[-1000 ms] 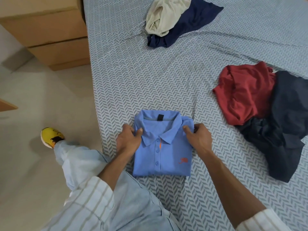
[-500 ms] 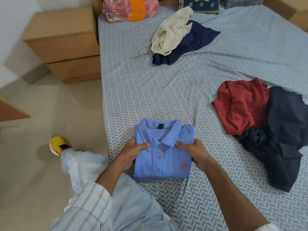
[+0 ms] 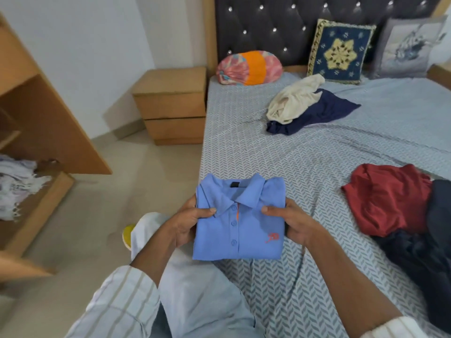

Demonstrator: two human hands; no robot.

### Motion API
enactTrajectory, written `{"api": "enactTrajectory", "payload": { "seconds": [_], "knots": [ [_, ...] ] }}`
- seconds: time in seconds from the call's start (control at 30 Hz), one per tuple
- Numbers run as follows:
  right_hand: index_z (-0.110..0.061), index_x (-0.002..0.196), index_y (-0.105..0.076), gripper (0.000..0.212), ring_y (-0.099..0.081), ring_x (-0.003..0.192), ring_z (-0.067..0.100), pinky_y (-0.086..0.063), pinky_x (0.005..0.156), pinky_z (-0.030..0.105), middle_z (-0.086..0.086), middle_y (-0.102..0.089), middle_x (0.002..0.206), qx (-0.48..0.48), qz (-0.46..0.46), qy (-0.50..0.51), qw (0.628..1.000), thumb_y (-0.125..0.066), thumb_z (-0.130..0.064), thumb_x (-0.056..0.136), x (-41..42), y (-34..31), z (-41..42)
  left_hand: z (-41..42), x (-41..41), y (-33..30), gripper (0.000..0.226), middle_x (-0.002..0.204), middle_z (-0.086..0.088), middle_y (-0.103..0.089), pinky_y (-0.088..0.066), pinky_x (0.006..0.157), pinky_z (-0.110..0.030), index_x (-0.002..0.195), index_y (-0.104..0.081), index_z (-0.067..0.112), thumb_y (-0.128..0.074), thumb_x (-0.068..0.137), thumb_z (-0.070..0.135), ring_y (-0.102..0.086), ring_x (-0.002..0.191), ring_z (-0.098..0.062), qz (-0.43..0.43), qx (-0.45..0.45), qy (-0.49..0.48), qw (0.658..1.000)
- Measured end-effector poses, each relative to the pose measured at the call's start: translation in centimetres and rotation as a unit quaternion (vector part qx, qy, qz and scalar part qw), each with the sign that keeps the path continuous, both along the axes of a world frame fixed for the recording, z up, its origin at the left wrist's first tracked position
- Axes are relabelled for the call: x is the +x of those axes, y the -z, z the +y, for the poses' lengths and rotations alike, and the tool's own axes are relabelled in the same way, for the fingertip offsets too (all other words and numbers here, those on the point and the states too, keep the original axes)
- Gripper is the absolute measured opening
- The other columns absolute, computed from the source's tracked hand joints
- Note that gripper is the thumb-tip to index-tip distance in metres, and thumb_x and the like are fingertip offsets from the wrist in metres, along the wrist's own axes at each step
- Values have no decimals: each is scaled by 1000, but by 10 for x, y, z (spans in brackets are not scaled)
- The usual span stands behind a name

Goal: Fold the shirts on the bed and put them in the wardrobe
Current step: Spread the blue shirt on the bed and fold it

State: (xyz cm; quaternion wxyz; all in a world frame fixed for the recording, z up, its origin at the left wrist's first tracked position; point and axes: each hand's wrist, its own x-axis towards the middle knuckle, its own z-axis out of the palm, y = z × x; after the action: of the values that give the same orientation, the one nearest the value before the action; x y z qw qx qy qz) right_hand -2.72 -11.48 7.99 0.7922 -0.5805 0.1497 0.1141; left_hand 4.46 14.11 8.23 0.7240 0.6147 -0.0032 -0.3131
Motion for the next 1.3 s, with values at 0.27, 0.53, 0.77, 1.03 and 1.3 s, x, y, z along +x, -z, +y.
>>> {"api": "enactTrajectory", "payload": {
  "seconds": [0.27,0.53,0.77,1.03,1.3],
  "knots": [
    [-10,121,-64,60,-70,102,33,-57,77,43,14,-73,113,-24,-29,-103,994,-83,4,67,20,-13,28,33,-3,-14,56,122,-15,-68,-59,83,-45,138,-51,16,-62,88,-6,-67,107,-36,-35,-9,-41,999],
    [-11,126,-63,64,-68,107,36,-55,86,49,15,-71,118,-32,-32,-114,992,-82,2,66,60,-19,49,58,20,-18,67,121,-17,-69,-60,76,-40,136,-53,13,-73,74,-2,-69,103,-34,-33,-29,-68,997],
    [-12,116,-67,49,-70,102,33,-57,86,48,14,-73,113,-56,-15,-102,993,-76,11,73,111,-33,71,80,72,-24,55,119,-11,-70,-59,77,-40,133,-56,20,-67,85,-5,-70,103,-31,-21,-43,-64,997],
    [-7,125,-62,50,-68,106,35,-56,90,50,17,-71,116,-80,2,-97,992,-69,13,79,212,-34,122,138,173,-17,61,123,-7,-69,-59,85,-39,133,-54,24,-72,80,-2,-68,110,-29,-14,-62,-39,997],
    [-2,122,-62,54,-70,100,36,-58,75,42,19,-72,112,-40,30,-107,993,-75,11,72,276,-77,182,198,236,-59,68,128,-8,-66,-56,92,-43,137,-51,24,-72,75,5,-65,115,-30,37,-52,-51,997]
  ]
}}
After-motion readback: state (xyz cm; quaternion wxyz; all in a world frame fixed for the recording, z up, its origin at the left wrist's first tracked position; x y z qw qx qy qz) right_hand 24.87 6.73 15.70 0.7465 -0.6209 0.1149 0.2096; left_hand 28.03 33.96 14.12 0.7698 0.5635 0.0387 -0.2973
